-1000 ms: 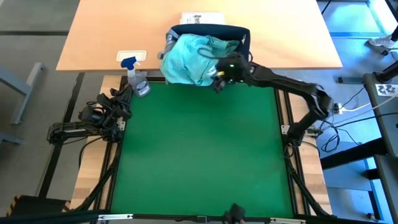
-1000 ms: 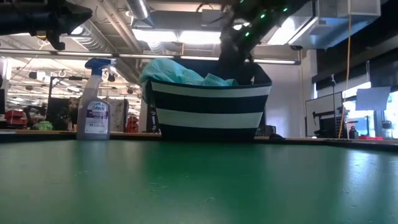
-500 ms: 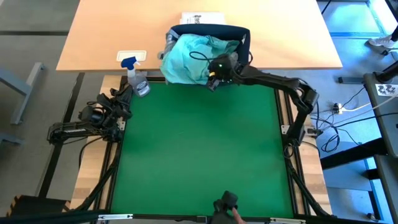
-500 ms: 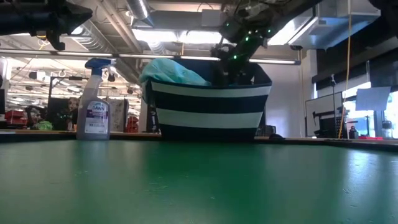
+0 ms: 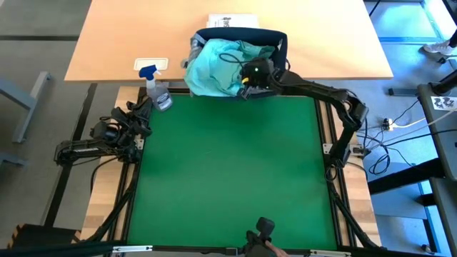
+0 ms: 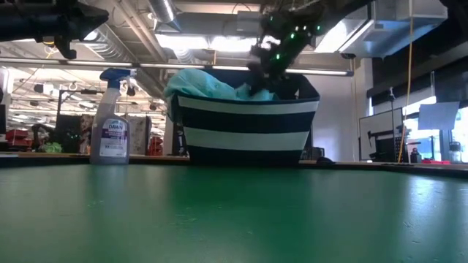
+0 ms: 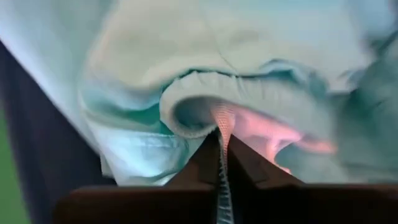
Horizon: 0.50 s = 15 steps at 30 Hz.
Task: Fold laundry
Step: Remove the blue short from the blue laundry bin
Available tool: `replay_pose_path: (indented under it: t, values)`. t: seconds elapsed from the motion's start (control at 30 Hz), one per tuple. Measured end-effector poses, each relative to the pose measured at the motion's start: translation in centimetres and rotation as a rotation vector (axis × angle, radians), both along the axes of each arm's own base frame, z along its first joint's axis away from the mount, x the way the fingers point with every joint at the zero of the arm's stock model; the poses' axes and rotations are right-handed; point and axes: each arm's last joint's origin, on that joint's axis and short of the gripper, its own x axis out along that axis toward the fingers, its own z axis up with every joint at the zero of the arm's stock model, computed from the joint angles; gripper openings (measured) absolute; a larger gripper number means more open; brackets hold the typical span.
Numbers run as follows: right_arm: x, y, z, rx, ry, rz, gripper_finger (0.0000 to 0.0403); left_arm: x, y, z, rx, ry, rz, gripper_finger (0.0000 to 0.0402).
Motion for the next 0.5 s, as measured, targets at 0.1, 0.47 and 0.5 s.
replay_pose_path:
  t: [0.1,0.47,0.5]
  values:
    - [-0.3,0.3,2.6,-0.033,-0.039,0.023,0.0009,0.0,0.1,0.0,-0.018,0.000,0.024,0.0034]
    - [-2.1,1.9,12.0,-0.034,-0.176,0.151,0.0004,0.6,0.2,-1.1,-0.024,0.166,0.076,0.0035]
    - [-2.3,2.1,13.0,-0.037,-0.203,0.167,0.0003,0.7,0.3,-1.3,-0.030,0.197,0.089,0.0037]
